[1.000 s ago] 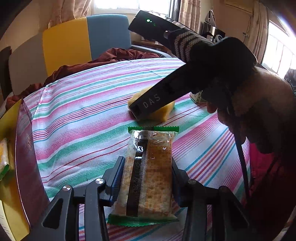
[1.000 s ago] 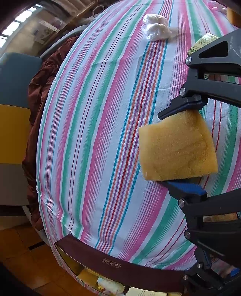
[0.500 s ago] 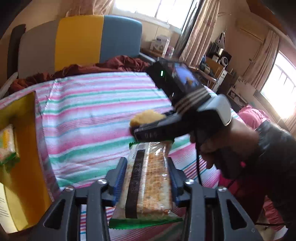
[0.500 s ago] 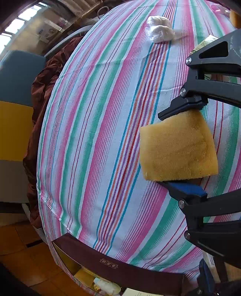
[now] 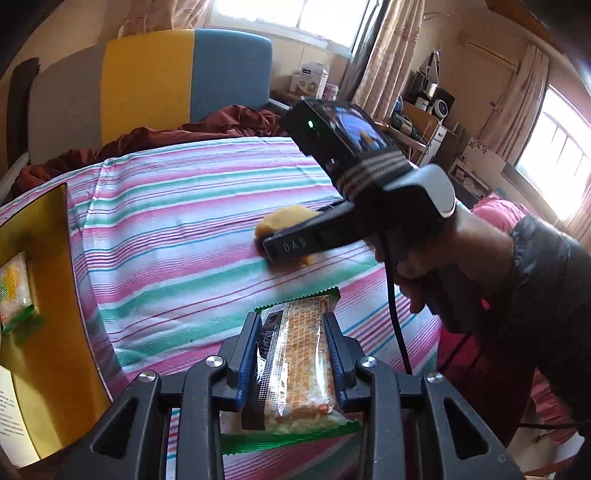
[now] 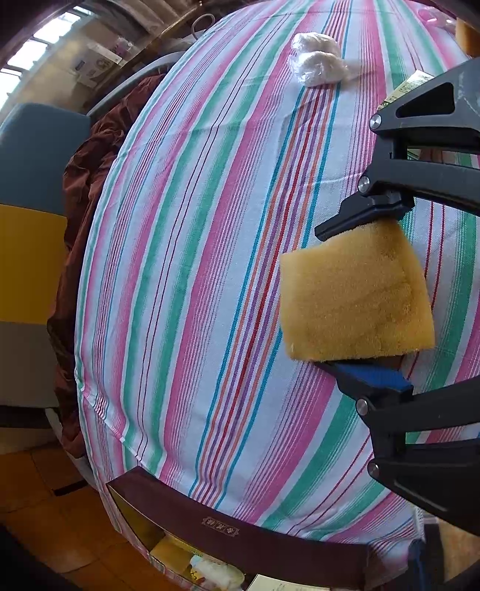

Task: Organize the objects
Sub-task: 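Carry the cracker packet into the gold tray and open the left tool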

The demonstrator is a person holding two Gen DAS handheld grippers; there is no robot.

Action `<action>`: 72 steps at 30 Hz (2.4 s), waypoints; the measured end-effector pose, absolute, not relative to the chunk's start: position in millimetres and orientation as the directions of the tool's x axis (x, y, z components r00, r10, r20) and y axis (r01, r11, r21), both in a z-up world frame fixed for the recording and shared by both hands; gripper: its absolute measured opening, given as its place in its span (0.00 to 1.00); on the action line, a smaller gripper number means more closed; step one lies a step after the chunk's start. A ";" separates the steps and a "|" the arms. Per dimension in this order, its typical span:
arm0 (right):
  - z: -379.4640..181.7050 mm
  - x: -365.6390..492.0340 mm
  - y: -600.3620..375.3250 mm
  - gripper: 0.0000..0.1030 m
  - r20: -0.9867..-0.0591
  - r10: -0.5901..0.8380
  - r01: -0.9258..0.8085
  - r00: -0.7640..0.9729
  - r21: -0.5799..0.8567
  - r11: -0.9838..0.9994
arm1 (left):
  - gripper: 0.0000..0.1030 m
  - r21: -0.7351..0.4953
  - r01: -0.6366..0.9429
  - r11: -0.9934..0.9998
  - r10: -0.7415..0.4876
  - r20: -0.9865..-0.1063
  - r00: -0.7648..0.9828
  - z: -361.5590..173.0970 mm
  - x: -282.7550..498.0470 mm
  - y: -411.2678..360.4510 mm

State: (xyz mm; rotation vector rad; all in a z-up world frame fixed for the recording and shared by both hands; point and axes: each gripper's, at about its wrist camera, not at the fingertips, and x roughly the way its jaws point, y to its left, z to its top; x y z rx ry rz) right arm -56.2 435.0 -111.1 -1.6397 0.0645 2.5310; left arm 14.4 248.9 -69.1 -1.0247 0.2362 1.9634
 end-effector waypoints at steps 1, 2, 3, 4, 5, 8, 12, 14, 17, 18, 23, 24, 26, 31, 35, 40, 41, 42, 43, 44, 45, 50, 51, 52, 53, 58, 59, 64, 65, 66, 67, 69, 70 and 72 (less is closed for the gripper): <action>-110.6 -56.7 435.4 0.57 -0.911 0.084 -0.130 -0.404 -0.034 -0.991 | 0.32 -0.187 -0.785 -0.591 0.606 -0.745 -0.278 -72.8 16.9 252.0; -110.6 -57.2 435.7 0.57 -0.911 0.086 -0.129 -0.404 -0.036 -0.991 | 0.33 -0.157 -0.794 -0.587 0.587 -0.758 -0.284 -76.9 18.5 255.2; -110.7 -57.5 435.7 0.57 -0.911 0.086 -0.127 -0.403 -0.037 -0.991 | 0.34 -0.137 -0.799 -0.586 0.570 -0.771 -0.286 -82.8 20.0 258.2; -110.9 -57.5 435.5 0.57 -0.911 0.087 -0.127 -0.402 -0.038 -0.991 | 0.34 -0.138 -0.803 -0.580 0.566 -0.777 -0.276 -87.9 20.9 259.6; -111.0 -57.4 435.6 0.58 -0.912 0.086 -0.129 -0.402 -0.037 -0.991 | 0.40 -0.145 -0.806 -0.574 0.560 -0.788 -0.257 -92.6 20.2 260.3; -111.1 -57.3 436.6 0.59 -0.912 0.088 -0.133 -0.400 -0.037 -0.990 | 0.44 -0.127 -0.817 -0.563 0.534 -0.811 -0.242 -101.5 20.4 261.2; -111.4 -56.5 437.5 0.61 -0.913 0.088 -0.133 -0.398 -0.037 -0.990 | 0.45 -0.133 -0.818 -0.559 0.525 -0.821 -0.225 -104.0 18.5 255.2; -111.3 -56.4 437.6 0.61 -0.914 0.088 -0.130 -0.397 -0.039 -0.991 | 0.45 -0.132 -0.820 -0.557 0.523 -0.823 -0.223 -105.5 17.3 254.5; -111.1 -56.6 438.2 0.61 -0.914 0.089 -0.127 -0.396 -0.041 -0.991 | 0.45 -0.119 -0.824 -0.554 0.518 -0.824 -0.229 -106.9 17.3 255.5; -111.1 -56.7 438.3 0.62 -0.914 0.089 -0.127 -0.396 -0.041 -0.991 | 0.45 -0.115 -0.825 -0.553 0.518 -0.824 -0.232 -107.4 18.0 256.2; -111.3 -56.8 437.3 0.61 -0.913 0.093 -0.118 -0.397 -0.049 -0.992 | 0.40 -0.102 -0.824 -0.558 0.524 -0.813 -0.254 -108.4 15.9 255.5; -111.1 -56.7 437.0 0.61 -0.912 0.094 -0.116 -0.399 -0.051 -0.992 | 0.40 -0.115 -0.818 -0.564 0.529 -0.811 -0.250 -106.6 14.3 255.2; -110.5 -55.9 434.7 0.58 -0.910 0.094 -0.108 -0.403 -0.055 -0.993 | 0.40 -0.168 -0.804 -0.570 0.566 -0.789 -0.236 -97.1 11.8 249.3; -110.2 -54.4 433.6 0.58 -0.909 0.100 -0.104 -0.405 -0.063 -0.993 | 0.40 -0.225 -0.767 -0.601 0.646 -0.701 -0.301 -45.4 -7.0 226.1; -110.5 -54.7 433.4 0.58 -0.908 0.104 -0.101 -0.405 -0.069 -0.993 | 0.40 -0.278 -0.635 -0.721 0.614 -0.681 -0.399 -22.6 -65.9 193.1; -110.4 -54.7 432.4 0.58 -0.908 0.109 -0.097 -0.405 -0.076 -0.992 | 0.40 -0.317 -0.355 -0.880 0.461 -0.752 -0.472 -46.4 -151.4 144.3; -110.1 -54.8 432.3 0.58 -0.908 0.110 -0.095 -0.405 -0.077 -0.992 | 0.40 -0.304 -0.313 -0.900 0.427 -0.765 -0.483 -50.6 -159.8 138.2; -110.2 -54.9 431.8 0.58 -0.907 0.111 -0.093 -0.405 -0.080 -0.992 | 0.40 -0.290 -0.276 -0.916 0.394 -0.776 -0.493 -54.5 -165.3 131.7; -110.2 -55.0 430.9 0.58 -0.907 0.112 -0.091 -0.406 -0.081 -0.993 | 0.40 -0.281 -0.234 -0.931 0.363 -0.787 -0.499 -59.6 -171.6 126.4; -109.9 -55.8 430.8 0.58 -0.907 0.111 -0.090 -0.406 -0.081 -0.993 | 0.40 -0.286 -0.190 -0.939 0.343 -0.801 -0.490 -67.0 -181.8 122.0; -109.9 -56.0 430.7 0.58 -0.907 0.110 -0.089 -0.406 -0.081 -0.993 | 0.40 -0.299 -0.169 -0.939 0.343 -0.809 -0.477 -71.3 -184.3 118.9; -109.9 -57.0 431.1 0.58 -0.907 0.107 -0.083 -0.407 -0.080 -0.993 | 0.40 -0.329 -0.112 -0.938 0.344 -0.831 -0.438 -90.8 -201.2 125.6; -110.0 -57.1 431.2 0.58 -0.907 0.106 -0.083 -0.408 -0.079 -0.993 | 0.41 -0.346 -0.105 -0.932 0.357 -0.833 -0.423 -94.0 -205.9 127.9; -110.2 -57.2 431.5 0.58 -0.907 0.104 -0.083 -0.408 -0.077 -0.994 | 0.43 -0.359 -0.097 -0.928 0.366 -0.835 -0.411 -97.1 -207.8 129.8; -110.2 -57.3 431.8 0.58 -0.907 0.103 -0.083 -0.408 -0.076 -0.994 | 0.46 -0.359 -0.090 -0.929 0.364 -0.839 -0.405 -99.0 -208.7 131.2; -110.7 -57.7 433.0 0.58 -0.906 0.102 -0.080 -0.410 -0.076 -0.994 | 0.48 -0.324 -0.107 -0.940 0.338 -0.837 -0.432 -91.1 -204.9 127.3; -110.8 -57.9 433.3 0.58 -0.906 0.104 -0.078 -0.410 -0.078 -0.994 | 0.48 -0.315 -0.116 -0.942 0.333 -0.832 -0.443 -87.3 -200.5 126.0; -111.1 -58.6 432.7 0.58 -0.904 0.110 -0.075 -0.412 -0.087 -0.993 | 0.48 -0.245 -0.167 -0.955 0.297 -0.797 -0.527 -61.8 -157.0 116.9; -111.0 -58.9 432.5 0.58 -0.904 0.112 -0.075 -0.413 -0.089 -0.993 | 0.48 -0.229 -0.180 -0.957 0.290 -0.785 -0.547 -56.8 -148.5 115.9; -111.0 -59.0 432.3 0.58 -0.904 0.113 -0.075 -0.413 -0.090 -0.993 | 0.48 -0.205 -0.196 -0.959 0.282 -0.771 -0.571 -50.5 -136.8 114.2; -111.0 -59.0 432.0 0.58 -0.903 0.114 -0.075 -0.414 -0.091 -0.993 | 0.48 -0.189 -0.207 -0.960 0.276 -0.762 -0.586 -46.3 -128.5 112.7; -111.0 -59.1 431.2 0.57 -0.902 0.118 -0.076 -0.415 -0.095 -0.993 | 0.48 -0.146 -0.230 -0.962 0.261 -0.740 -0.620 -37.5 -110.0 109.0; -110.9 -59.1 430.7 0.57 -0.902 0.120 -0.076 -0.415 -0.097 -0.992 | 0.48 -0.126 -0.238 -0.963 0.252 -0.730 -0.635 -33.6 -102.6 108.1; -110.8 -58.2 429.2 0.57 -0.900 0.126 -0.076 -0.417 -0.104 -0.992 | 0.48 -0.087 -0.252 -0.964 0.238 -0.709 -0.664 -27.8 -89.6 105.8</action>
